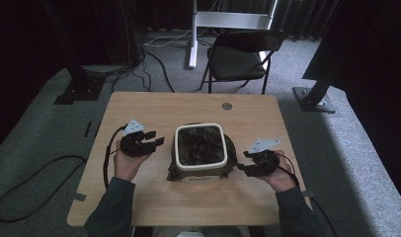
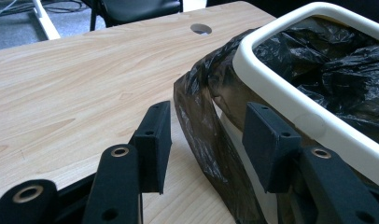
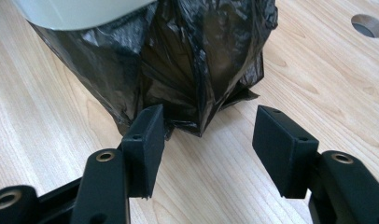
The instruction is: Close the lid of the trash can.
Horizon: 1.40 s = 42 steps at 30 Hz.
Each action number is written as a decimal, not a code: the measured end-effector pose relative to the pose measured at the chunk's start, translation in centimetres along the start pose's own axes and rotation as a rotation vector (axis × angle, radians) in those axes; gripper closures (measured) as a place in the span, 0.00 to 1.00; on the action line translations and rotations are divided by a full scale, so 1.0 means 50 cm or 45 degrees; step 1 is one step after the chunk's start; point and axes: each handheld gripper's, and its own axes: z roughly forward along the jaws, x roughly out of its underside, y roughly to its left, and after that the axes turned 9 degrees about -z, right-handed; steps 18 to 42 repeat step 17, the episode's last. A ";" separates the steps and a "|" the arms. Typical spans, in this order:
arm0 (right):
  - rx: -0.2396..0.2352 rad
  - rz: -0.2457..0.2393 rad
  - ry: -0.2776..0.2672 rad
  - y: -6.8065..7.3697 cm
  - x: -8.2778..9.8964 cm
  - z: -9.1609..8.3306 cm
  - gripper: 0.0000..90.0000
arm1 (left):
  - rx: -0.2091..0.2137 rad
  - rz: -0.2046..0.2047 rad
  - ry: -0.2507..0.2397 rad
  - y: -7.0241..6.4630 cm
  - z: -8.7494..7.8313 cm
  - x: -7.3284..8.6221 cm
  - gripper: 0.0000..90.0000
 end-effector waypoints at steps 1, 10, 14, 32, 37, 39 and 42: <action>-0.002 0.002 0.004 -0.001 0.002 0.000 0.48 | -0.002 0.000 0.001 0.000 0.000 0.001 0.59; 0.001 0.029 0.001 -0.008 0.014 0.002 0.48 | -0.047 0.004 0.031 0.009 0.008 0.017 0.59; 0.008 0.041 -0.001 -0.014 0.021 0.004 0.48 | -0.098 0.020 0.070 0.021 0.021 0.032 0.57; 0.032 0.053 0.008 -0.020 0.029 0.007 0.47 | -0.118 0.002 0.097 0.033 0.033 0.047 0.57; 0.032 0.053 0.008 -0.020 0.029 0.007 0.47 | -0.118 0.002 0.097 0.033 0.033 0.047 0.57; 0.032 0.053 0.008 -0.020 0.029 0.007 0.47 | -0.118 0.002 0.097 0.033 0.033 0.047 0.57; 0.032 0.053 0.008 -0.020 0.029 0.007 0.47 | -0.118 0.002 0.097 0.033 0.033 0.047 0.57</action>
